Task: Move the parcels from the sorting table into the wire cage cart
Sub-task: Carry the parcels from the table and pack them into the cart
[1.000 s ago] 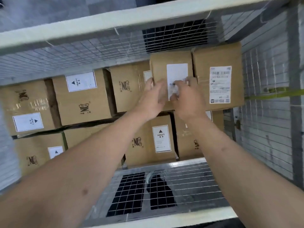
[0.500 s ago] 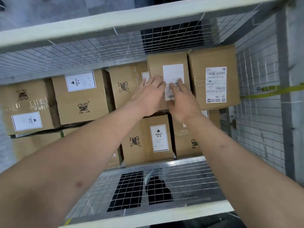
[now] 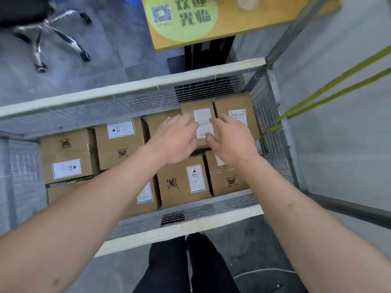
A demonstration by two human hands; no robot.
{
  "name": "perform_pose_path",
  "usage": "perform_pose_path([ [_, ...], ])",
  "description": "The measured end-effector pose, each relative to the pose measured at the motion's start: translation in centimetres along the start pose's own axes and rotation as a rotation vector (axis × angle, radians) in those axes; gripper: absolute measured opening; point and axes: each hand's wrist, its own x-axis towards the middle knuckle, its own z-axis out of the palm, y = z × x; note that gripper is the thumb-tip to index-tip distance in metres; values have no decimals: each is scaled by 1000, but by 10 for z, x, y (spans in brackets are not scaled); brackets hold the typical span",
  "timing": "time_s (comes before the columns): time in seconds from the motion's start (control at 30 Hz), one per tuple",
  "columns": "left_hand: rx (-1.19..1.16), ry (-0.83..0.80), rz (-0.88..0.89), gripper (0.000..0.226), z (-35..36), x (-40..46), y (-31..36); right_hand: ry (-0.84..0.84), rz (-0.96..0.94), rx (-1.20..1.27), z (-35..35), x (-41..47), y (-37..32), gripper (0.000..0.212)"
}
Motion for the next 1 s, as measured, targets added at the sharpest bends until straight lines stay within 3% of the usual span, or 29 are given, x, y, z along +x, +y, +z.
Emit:
perform_pose_path([
  [0.37,61,158,43,60,-128,-114,75,203,-2,-42,-113,-146,-63,55],
  [0.53,123,231,152,61,-178,-151,100,297,44,-52,-150,-197,-92,52],
  [0.67,145,248,258,61,-207,-169,110,383,137,-55,-166,-224,-114,44],
  [1.0,220,181,667,60,-244,-205,140,575,535,59,-178,-315,-159,58],
])
